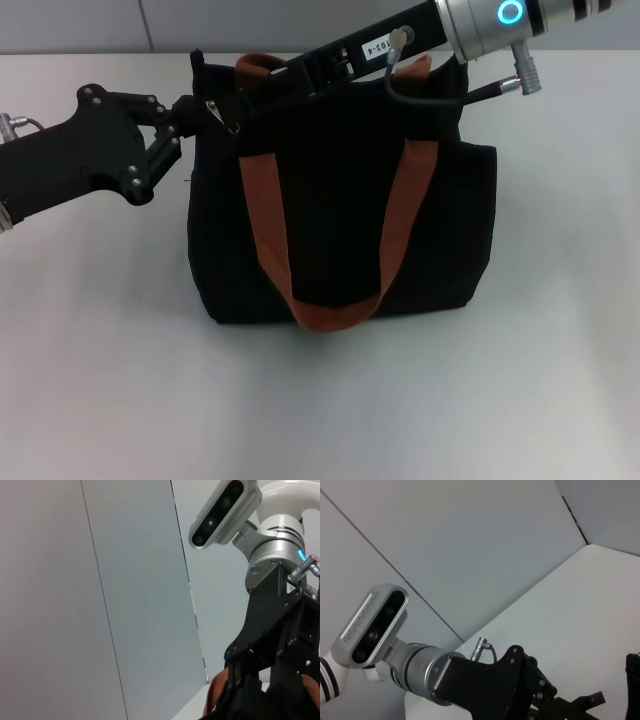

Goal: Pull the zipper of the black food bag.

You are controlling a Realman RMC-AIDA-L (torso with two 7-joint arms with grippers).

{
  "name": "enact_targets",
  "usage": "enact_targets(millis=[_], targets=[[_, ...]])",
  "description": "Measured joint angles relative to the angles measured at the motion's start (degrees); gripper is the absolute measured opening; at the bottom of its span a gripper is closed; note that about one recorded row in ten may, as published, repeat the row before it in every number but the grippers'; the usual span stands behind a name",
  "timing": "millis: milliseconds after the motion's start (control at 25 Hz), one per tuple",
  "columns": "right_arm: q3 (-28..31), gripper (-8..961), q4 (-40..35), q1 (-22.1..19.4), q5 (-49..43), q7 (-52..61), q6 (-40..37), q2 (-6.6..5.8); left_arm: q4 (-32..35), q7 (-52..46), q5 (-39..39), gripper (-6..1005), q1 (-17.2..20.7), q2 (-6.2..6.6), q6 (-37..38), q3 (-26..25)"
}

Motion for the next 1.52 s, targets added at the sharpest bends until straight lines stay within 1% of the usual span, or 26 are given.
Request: enact_targets(millis=[320,600,1160,1520], targets=[[-0.03,353,0.01,0.11,-0.17,0.00,0.06,0.03,-0.03,-0.36,0.00,31,-0.23,0.56,0.00,-0.04],[-0.10,315,0.02,0.35,-0.83,-0.04,0.71,0.06,0.04,-0.43,0.00,31,-0.32,0.58,0.00,-0.09],[-1.43,297,0.13,1.10,-0.83,-0.01,0.85,0.37,0.07,-0.45,0.00,31,-0.35,0.58,-0.04,-0.09],[-2.04,286,0.16,1.15,-0.83,0.00,2.35,0.39,0.10,-0.45,-0.02,31,-0.32,0.58,0.07,-0.09]])
